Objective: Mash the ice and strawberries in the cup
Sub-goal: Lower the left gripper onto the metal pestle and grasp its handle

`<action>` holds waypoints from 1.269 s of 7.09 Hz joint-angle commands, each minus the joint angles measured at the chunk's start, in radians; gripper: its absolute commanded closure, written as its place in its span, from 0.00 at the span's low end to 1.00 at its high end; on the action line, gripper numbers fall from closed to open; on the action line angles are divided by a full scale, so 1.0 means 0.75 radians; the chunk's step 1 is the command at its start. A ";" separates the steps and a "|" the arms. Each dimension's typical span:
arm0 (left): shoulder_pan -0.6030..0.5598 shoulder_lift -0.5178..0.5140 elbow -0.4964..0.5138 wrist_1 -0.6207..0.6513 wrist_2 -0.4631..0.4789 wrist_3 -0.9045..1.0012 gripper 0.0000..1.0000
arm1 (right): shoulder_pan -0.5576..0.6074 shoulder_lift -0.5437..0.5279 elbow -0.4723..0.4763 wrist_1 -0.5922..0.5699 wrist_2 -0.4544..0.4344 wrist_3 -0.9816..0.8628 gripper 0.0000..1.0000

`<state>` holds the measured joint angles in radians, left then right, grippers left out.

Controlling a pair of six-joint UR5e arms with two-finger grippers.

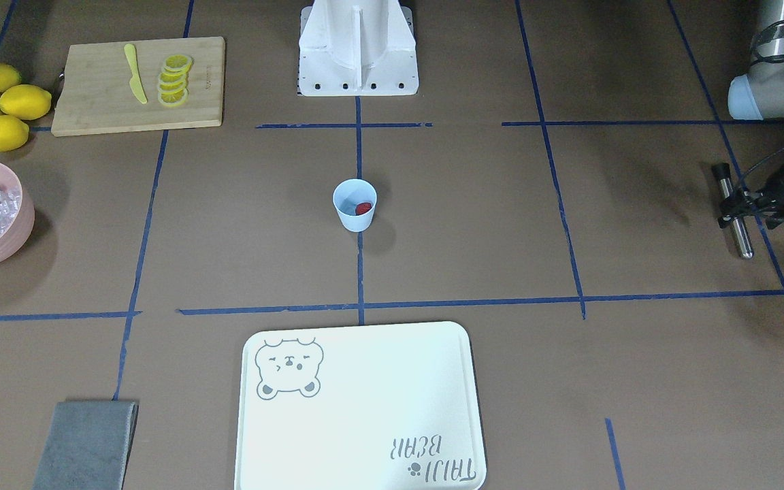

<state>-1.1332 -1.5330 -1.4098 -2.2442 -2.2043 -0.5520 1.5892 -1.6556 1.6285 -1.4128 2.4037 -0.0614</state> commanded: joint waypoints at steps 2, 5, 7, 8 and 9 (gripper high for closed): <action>0.003 -0.007 0.092 -0.145 0.000 -0.082 0.00 | 0.000 -0.001 0.001 0.000 0.002 0.000 0.01; 0.008 -0.012 0.096 -0.145 0.000 -0.099 0.00 | 0.000 -0.002 -0.001 0.000 0.000 0.000 0.01; 0.010 -0.012 0.096 -0.145 0.002 -0.094 0.00 | 0.000 -0.002 -0.001 0.000 -0.002 -0.002 0.01; 0.010 -0.012 0.096 -0.145 0.002 -0.094 0.00 | 0.000 -0.002 -0.001 0.000 -0.002 0.000 0.01; 0.010 -0.012 0.096 -0.145 0.002 -0.094 0.00 | 0.000 0.001 -0.001 0.000 -0.002 0.000 0.01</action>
<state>-1.1260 -1.5416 -1.3377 -2.3531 -2.2030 -0.6231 1.5892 -1.6564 1.6276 -1.4128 2.4023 -0.0619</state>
